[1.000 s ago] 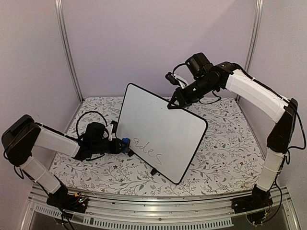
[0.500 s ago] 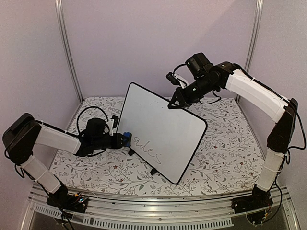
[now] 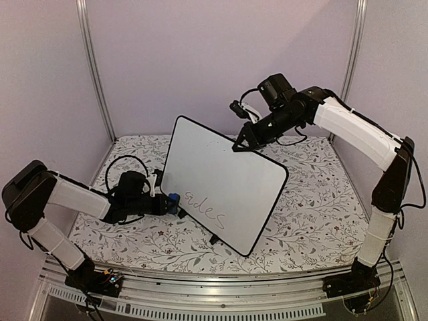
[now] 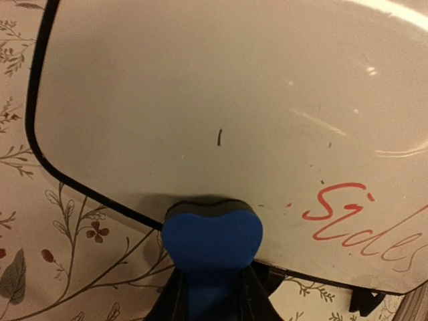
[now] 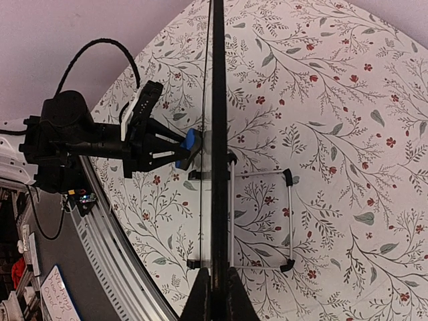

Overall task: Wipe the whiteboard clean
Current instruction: Erase the whiteboard from the whiteboard stand.

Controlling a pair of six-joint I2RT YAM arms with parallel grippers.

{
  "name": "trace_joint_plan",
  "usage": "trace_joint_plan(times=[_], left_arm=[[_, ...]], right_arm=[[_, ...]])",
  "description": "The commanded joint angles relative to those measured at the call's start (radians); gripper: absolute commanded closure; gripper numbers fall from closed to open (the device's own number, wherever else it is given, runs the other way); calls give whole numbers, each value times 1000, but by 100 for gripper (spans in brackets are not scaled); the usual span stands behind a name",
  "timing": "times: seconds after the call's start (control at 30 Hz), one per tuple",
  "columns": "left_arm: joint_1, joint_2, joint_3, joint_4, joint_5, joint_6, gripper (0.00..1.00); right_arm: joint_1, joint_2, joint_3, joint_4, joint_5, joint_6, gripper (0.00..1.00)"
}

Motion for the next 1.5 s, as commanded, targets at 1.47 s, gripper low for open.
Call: trace_joint_plan(times=[1.47], left_arm=[[-103, -19, 237, -247, -96, 100, 100]], right_arm=[[41, 31, -35, -106, -10, -68, 100]])
